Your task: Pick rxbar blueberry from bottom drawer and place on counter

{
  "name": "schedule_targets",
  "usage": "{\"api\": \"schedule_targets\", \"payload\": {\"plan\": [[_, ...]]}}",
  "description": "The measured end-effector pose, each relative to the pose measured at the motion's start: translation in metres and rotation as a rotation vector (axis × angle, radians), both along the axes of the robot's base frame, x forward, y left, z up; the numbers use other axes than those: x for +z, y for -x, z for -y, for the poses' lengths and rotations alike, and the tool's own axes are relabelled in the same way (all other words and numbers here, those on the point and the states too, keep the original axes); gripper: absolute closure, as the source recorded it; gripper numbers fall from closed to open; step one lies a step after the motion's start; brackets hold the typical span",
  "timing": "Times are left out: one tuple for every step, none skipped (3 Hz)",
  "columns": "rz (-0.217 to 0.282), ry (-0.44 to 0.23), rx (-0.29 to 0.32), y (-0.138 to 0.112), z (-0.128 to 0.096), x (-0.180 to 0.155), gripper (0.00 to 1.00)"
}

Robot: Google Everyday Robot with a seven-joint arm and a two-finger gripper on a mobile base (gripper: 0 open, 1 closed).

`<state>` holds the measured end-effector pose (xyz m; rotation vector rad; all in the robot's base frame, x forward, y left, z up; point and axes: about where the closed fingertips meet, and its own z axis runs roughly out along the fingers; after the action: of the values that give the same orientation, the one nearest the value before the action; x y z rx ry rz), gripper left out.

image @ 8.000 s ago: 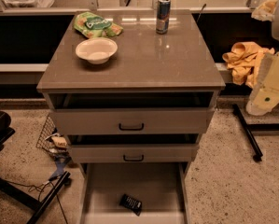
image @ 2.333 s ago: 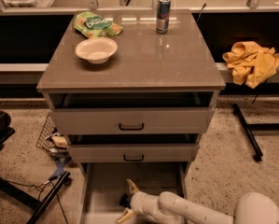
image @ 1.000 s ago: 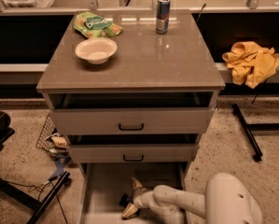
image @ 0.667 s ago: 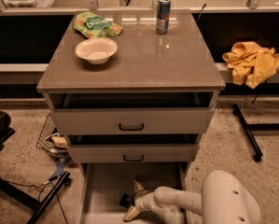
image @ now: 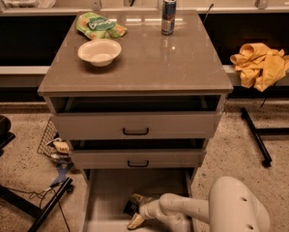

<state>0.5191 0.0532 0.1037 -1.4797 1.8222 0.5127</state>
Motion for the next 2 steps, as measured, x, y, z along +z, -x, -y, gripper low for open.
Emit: {"api": "schedule_targets", "payload": {"plan": [[0.0,0.0,0.0,0.0,-0.0001,0.0022,0.62],[0.0,0.0,0.0,0.0,-0.0001,0.0033,0.85]]}}
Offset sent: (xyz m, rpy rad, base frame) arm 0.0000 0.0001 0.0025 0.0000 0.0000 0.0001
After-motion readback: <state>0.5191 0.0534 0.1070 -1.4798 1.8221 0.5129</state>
